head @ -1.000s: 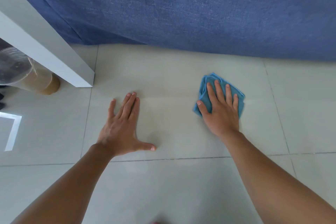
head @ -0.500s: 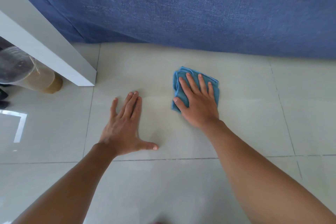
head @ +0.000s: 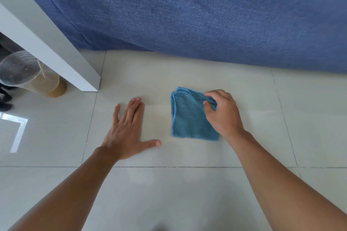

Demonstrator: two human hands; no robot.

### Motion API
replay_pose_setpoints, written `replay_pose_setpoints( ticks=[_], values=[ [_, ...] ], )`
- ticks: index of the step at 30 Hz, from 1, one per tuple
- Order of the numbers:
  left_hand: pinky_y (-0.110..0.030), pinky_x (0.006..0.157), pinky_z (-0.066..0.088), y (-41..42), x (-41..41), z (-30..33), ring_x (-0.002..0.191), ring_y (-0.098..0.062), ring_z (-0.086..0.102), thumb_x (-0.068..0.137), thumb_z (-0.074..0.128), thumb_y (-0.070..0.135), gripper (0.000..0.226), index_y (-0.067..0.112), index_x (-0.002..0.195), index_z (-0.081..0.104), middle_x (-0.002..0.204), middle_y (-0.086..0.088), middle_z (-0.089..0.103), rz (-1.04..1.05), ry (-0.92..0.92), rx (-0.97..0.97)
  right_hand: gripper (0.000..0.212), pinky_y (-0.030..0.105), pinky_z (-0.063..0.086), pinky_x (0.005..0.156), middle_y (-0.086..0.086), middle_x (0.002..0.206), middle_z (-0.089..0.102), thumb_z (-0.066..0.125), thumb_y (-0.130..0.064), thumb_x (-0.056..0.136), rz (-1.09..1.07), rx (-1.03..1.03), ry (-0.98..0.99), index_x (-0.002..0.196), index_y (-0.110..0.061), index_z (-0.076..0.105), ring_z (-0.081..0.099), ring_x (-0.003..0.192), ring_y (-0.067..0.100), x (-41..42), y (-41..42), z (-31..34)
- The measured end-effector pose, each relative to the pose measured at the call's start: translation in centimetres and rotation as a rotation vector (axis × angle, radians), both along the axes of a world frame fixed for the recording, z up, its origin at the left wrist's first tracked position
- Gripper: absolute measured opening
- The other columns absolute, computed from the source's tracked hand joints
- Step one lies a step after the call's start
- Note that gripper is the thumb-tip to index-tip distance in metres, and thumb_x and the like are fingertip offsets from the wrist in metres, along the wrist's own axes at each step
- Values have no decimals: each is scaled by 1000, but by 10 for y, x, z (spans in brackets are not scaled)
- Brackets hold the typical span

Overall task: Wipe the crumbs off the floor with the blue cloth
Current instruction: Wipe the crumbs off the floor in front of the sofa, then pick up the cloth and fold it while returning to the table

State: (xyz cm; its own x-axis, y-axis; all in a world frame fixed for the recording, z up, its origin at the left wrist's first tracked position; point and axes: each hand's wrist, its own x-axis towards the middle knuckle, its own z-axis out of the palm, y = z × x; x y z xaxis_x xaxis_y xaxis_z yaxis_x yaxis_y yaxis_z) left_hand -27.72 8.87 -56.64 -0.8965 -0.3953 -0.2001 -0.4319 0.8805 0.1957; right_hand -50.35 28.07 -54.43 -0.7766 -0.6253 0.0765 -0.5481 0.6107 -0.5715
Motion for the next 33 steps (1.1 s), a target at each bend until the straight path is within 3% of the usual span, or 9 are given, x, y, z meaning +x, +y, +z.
replay_pose_setpoints(
  ticks=[7,11,14,16,19,22,26,30,33],
  values=[
    [-56,115,24,2,-24,6,138,-25,36,84,37,76,79,19,139,42,142,-6,42,142,137,47,44,40,38,111,0,135,57,64,-17,93,64,149,-91,136,-15,60,44,125,25,-5,11,-12],
    [-48,106,35,13,-55,17,130,-26,45,92,57,47,57,19,140,45,141,-1,46,79,179,104,44,26,35,106,1,127,55,63,-17,95,8,102,-193,139,-16,57,41,122,20,-1,11,-10],
    [-44,103,40,27,-89,28,125,-25,49,95,57,32,53,21,144,41,145,3,44,13,196,178,42,21,33,99,-1,117,55,66,-15,94,-17,92,-254,135,-15,60,44,118,19,-1,9,-6],
    [-45,102,43,33,-111,32,125,-27,49,96,55,27,56,21,148,36,151,4,41,-20,181,194,31,24,40,94,-1,108,58,68,-10,91,-10,68,-271,122,-16,69,52,107,19,-4,8,-4],
    [-45,104,42,35,-135,32,127,-30,47,98,51,27,57,21,151,31,151,-1,44,-30,81,154,20,19,44,78,-3,93,59,69,-4,88,5,16,-298,103,-17,75,56,80,9,-8,8,1],
    [-42,101,41,31,-143,29,123,-28,46,100,49,30,39,21,138,52,134,-5,56,-11,20,84,14,9,41,64,-6,81,64,71,-8,88,-8,-17,-350,95,-18,77,55,64,3,-12,11,7],
    [-41,99,42,27,-136,29,118,-26,48,100,51,33,28,26,125,62,119,-2,63,80,56,217,9,29,52,67,2,84,72,74,-17,88,34,127,-423,96,-18,75,67,75,19,-16,12,14],
    [-35,81,50,18,-129,44,98,-18,60,97,58,33,13,30,107,66,102,5,69,168,85,525,9,26,44,55,7,82,71,66,-14,91,31,213,-434,88,-16,74,58,64,20,-21,3,27],
    [-33,77,52,7,-126,73,89,-16,64,96,60,31,11,28,103,68,97,6,70,164,69,563,11,27,42,55,5,77,69,66,-14,90,54,222,-459,83,-18,74,54,61,18,-25,-4,51]
  ],
)
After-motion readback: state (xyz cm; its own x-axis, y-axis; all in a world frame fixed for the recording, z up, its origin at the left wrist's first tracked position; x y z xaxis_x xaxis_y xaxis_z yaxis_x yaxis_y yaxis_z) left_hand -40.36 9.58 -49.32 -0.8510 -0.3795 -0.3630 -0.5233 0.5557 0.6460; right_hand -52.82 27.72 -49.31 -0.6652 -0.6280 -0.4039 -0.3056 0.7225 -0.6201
